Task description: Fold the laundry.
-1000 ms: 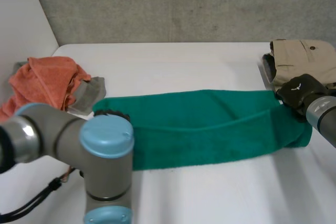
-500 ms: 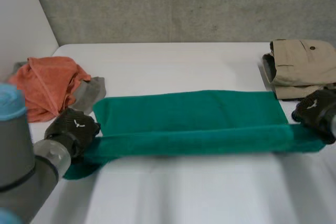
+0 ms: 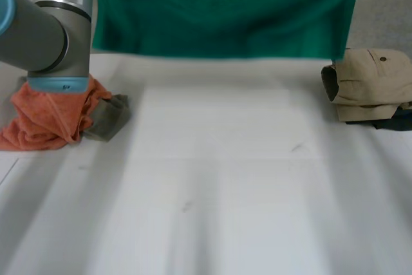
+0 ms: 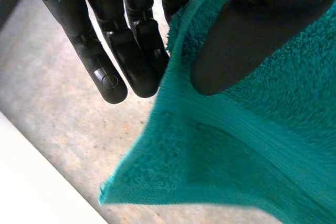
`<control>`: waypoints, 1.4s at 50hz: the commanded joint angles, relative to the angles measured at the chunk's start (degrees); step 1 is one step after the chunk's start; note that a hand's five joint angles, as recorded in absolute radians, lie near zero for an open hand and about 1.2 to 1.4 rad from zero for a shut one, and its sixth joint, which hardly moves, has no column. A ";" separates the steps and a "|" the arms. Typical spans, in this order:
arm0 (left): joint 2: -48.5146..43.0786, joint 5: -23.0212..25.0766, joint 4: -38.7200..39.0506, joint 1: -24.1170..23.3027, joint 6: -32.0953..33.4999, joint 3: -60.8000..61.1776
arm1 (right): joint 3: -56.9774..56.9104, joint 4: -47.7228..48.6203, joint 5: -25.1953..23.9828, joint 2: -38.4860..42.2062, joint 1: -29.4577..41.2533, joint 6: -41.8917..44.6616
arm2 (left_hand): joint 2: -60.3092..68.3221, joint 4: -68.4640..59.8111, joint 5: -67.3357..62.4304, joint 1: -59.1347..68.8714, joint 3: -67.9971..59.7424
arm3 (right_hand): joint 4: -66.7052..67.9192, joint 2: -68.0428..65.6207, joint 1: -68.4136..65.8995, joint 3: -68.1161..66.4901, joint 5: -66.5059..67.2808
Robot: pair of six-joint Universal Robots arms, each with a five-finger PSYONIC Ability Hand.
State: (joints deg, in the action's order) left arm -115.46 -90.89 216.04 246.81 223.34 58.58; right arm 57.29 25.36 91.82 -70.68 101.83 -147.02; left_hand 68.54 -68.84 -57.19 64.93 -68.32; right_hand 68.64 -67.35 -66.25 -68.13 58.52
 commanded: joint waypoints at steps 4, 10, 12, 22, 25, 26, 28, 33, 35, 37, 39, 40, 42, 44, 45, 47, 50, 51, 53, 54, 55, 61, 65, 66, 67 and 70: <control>6.21 0.10 -3.78 1.57 -2.03 19.97 | 15.30 -2.68 -3.83 -2.09 -0.32 0.59 | 11.46 -11.16 -12.81 15.07 -11.68 | 11.36 -12.65 -13.75 -11.87 11.48; 6.83 0.97 -3.43 1.75 -1.94 32.81 | 25.40 -4.09 -7.00 -2.09 -0.49 0.86 | 11.46 -11.16 -12.81 15.07 -11.68 | 11.36 -12.65 -13.75 -11.87 11.48; 6.39 2.11 -2.99 1.92 -1.94 37.82 | 29.53 -4.35 -8.32 -1.91 -0.49 0.94 | 11.46 -11.16 -12.81 15.07 -11.68 | 11.36 -12.65 -13.75 -11.87 11.48; -3.27 7.57 -1.14 3.50 -0.98 46.44 | 38.51 -4.62 -10.34 2.48 -1.55 6.73 | 4.48 -4.18 -5.83 8.09 -4.70 | 11.36 -12.65 -13.75 -11.87 11.48; -3.36 7.57 -1.14 4.91 -0.89 46.88 | 38.78 -4.79 -10.08 2.48 -1.99 8.59 | -7.98 8.28 6.63 -4.37 7.77 | 11.36 -12.65 -13.75 -11.87 11.48; -3.28 7.66 -1.06 5.69 -0.89 46.97 | 38.78 -5.05 -9.99 2.48 -2.25 9.46 | -16.69 16.99 15.33 -13.08 16.47 | 11.36 -12.65 -13.75 -11.87 11.48; -3.19 7.57 -1.05 6.31 -0.89 47.06 | 38.78 -5.32 -9.99 2.48 -2.52 9.82 | -21.30 21.60 19.95 -17.69 21.08 | 11.36 -12.65 -13.75 -11.87 11.48; -1.52 7.57 -1.05 10.17 -0.71 48.02 | 38.60 -6.20 -10.08 2.48 -3.39 9.91 | -28.04 28.34 26.69 -24.44 27.83 | 11.36 -12.65 -13.75 -11.87 11.48; -1.25 7.57 -1.05 10.88 -0.62 48.20 | 38.60 -6.37 -10.08 2.48 -3.74 9.91 | -28.21 28.51 26.86 -24.61 28.00 | 11.36 -12.65 -13.75 -11.87 11.48; -0.73 7.66 -1.05 12.20 -0.62 48.82 | 38.60 -6.46 -9.99 2.48 -4.18 10.00 | -28.05 28.35 26.69 -24.44 27.83 | 11.36 -12.65 -13.75 -11.87 11.48; -0.11 7.92 -1.05 13.17 -0.62 49.52 | 38.60 -6.46 -10.08 2.39 -4.36 10.00 | -27.71 28.01 26.36 -24.10 27.50 | 11.36 -12.65 -13.75 -11.87 11.48; 0.06 8.01 -1.05 13.43 -0.62 49.70 | 38.60 -6.46 -10.08 2.48 -4.36 10.00 | -27.71 28.01 26.36 -24.10 27.49 | 11.36 -12.65 -13.75 -11.87 11.48; 0.85 8.27 -1.49 13.87 -0.71 50.48 | 38.60 -6.46 -10.08 2.48 -4.36 10.17 | -23.87 24.17 22.52 -20.27 23.66 | 11.36 -12.65 -13.75 -11.87 11.48; 1.29 8.80 -1.58 13.87 -0.71 51.10 | 38.69 -6.55 -10.08 2.48 -4.27 10.17 | -19.99 20.29 18.64 -16.39 19.78 | 11.36 -12.65 -13.75 -11.87 11.48; 1.73 9.58 -1.76 13.79 -0.71 51.71 | 38.77 -6.73 -9.99 2.48 -4.27 10.17 | -9.31 9.61 7.96 -5.71 9.10 | 11.36 -12.65 -13.75 -11.87 11.48; 2.87 10.81 -2.11 13.52 -0.71 52.33 | 38.78 -7.69 -10.08 2.39 -4.19 10.26 | 11.37 -11.07 -12.72 14.98 -11.58 | 11.36 -12.65 -13.75 -11.87 11.48; 6.98 11.17 -4.38 13.35 -0.62 53.56 | 38.95 -10.93 -10.43 2.31 -4.10 10.26 | 11.46 -11.16 -12.81 15.07 -11.68 | 11.36 -12.65 -13.75 -11.87 11.48; 8.14 11.17 -5.35 13.26 -0.54 53.83 | 38.86 -11.99 -10.43 2.13 -4.10 10.35 | 11.46 -11.16 -12.81 15.07 -11.68 | 11.36 -12.65 -13.75 -11.87 11.48; 10.86 11.17 -7.81 13.26 -0.54 54.44 | 38.78 -14.36 -10.52 1.43 -4.10 10.79 | 11.46 -11.16 -12.81 15.07 -11.68 | 11.36 -12.65 -13.75 -11.87 11.48; 13.75 11.17 -10.95 13.17 -0.54 54.88 | 38.60 -17.42 -10.52 0.03 -4.19 12.01 | 11.46 -11.16 -12.81 15.07 -11.68 | 11.36 -12.65 -13.75 -11.87 11.48; 15.17 11.17 -12.99 13.17 -0.45 55.06 | 38.60 -19.28 -10.61 -0.85 -4.27 12.98 | 11.46 -11.16 -12.81 15.07 -11.68 | 11.36 -12.65 -13.75 -11.87 11.48; 26.58 11.26 -35.53 13.61 4.97 58.83 | 39.30 -36.47 -10.78 -7.35 -10.32 26.30 | 11.46 -11.16 -12.81 15.07 -11.68 | 11.36 -12.65 -13.75 -11.87 11.48; 32.39 10.74 -51.88 14.14 14.80 62.95 | 41.67 -49.42 -10.96 -10.87 -14.64 36.97 | 11.46 -11.16 -12.81 15.07 -11.68 | 11.36 -12.65 -13.75 -11.87 11.48; 33.19 10.73 -54.20 14.31 16.67 63.67 | 42.02 -51.44 -10.96 -11.40 -15.43 38.72 | 11.46 -11.16 -12.81 15.07 -11.68 | 11.36 -12.65 -13.75 -11.87 11.48; 34.07 10.65 -56.49 14.58 18.52 64.37 | 42.46 -53.12 -10.96 -11.75 -16.31 40.13 | 11.46 -11.16 -12.81 15.07 -11.68 | 11.36 -12.65 -13.75 -11.87 11.48; 36.71 11.17 -60.03 15.19 23.10 65.61 | 42.91 -54.10 -12.27 -11.93 -18.33 40.94 | 11.46 -11.16 -12.81 15.07 -11.68 | 11.36 -12.65 -13.75 -11.87 11.48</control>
State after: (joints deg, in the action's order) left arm -84.67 -79.88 169.64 260.83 234.98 120.23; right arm 98.21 -19.98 80.89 -80.44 88.60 -113.54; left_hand 68.44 -68.60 -56.18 65.48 -68.09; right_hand 68.66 -67.35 -66.25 -68.13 58.53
